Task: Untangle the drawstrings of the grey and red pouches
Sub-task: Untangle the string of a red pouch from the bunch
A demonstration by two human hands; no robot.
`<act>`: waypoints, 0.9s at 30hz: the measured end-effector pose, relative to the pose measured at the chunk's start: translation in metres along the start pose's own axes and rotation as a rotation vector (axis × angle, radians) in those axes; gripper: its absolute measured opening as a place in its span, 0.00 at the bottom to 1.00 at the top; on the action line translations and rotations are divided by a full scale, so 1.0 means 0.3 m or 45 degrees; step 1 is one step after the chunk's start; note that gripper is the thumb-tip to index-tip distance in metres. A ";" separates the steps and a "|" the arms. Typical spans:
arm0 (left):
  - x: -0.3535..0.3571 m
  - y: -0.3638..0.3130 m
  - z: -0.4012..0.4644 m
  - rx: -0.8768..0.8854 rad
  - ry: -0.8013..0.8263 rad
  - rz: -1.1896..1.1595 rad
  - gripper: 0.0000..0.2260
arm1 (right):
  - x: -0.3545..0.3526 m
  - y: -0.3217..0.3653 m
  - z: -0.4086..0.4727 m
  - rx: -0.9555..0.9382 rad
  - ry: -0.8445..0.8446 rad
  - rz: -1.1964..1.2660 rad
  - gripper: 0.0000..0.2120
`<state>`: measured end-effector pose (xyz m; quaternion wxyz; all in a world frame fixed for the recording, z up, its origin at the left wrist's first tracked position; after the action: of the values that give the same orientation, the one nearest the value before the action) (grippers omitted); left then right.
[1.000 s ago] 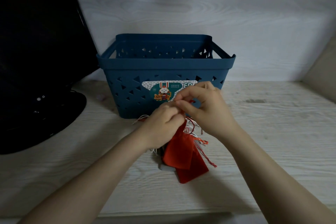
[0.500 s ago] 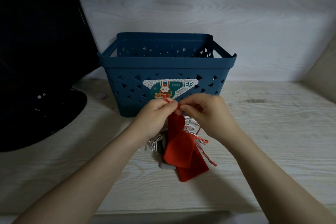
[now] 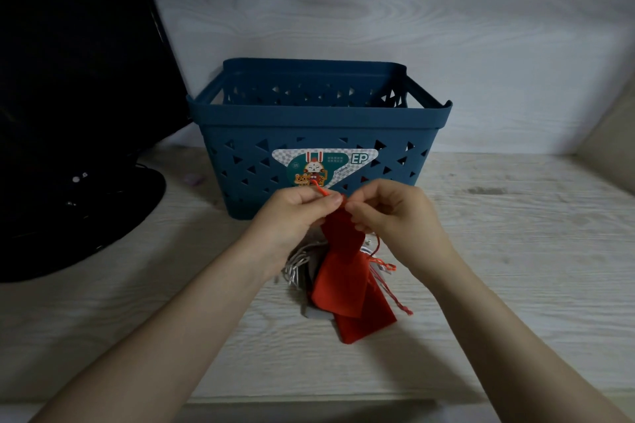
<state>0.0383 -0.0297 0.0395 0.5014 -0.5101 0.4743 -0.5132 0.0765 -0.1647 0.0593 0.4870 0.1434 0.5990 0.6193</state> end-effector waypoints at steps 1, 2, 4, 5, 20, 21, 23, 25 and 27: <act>0.000 -0.001 0.001 0.013 0.000 0.015 0.05 | -0.001 -0.001 -0.001 0.022 0.016 0.053 0.08; -0.002 -0.004 0.000 0.033 -0.002 0.055 0.05 | -0.003 -0.001 -0.001 0.043 0.036 0.100 0.08; -0.004 -0.021 -0.005 0.107 -0.001 0.195 0.07 | -0.003 0.000 -0.003 0.080 0.086 0.192 0.06; -0.003 -0.029 -0.006 0.155 0.011 0.266 0.08 | -0.002 0.001 -0.003 0.097 0.110 0.244 0.05; 0.009 -0.071 -0.031 0.701 -0.142 1.104 0.05 | 0.022 0.002 0.000 0.247 0.154 0.483 0.08; 0.012 -0.073 -0.032 0.740 -0.137 1.128 0.06 | 0.026 0.000 0.001 0.273 0.169 0.503 0.08; 0.020 -0.078 -0.037 0.834 -0.109 1.217 0.06 | 0.031 -0.004 -0.002 0.324 0.215 0.558 0.08; 0.024 -0.079 -0.045 0.894 -0.075 1.285 0.06 | 0.028 -0.005 -0.005 0.340 0.246 0.609 0.06; 0.023 -0.078 -0.052 0.907 -0.048 1.323 0.05 | 0.027 -0.003 -0.007 0.314 0.255 0.647 0.04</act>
<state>0.0222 -0.0357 0.0627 0.8328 -0.0238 0.4511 -0.3201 0.0712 -0.1598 0.0548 0.2339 0.2850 0.6597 0.6549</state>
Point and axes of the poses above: each hand's wrist, its own z-axis towards the middle knuckle, its own x-axis out of the palm, y = z × x, the point moved 4 cm from there along z, towards the middle knuckle, and after that the axes turned 11 degrees about y, right-handed, at the moved point
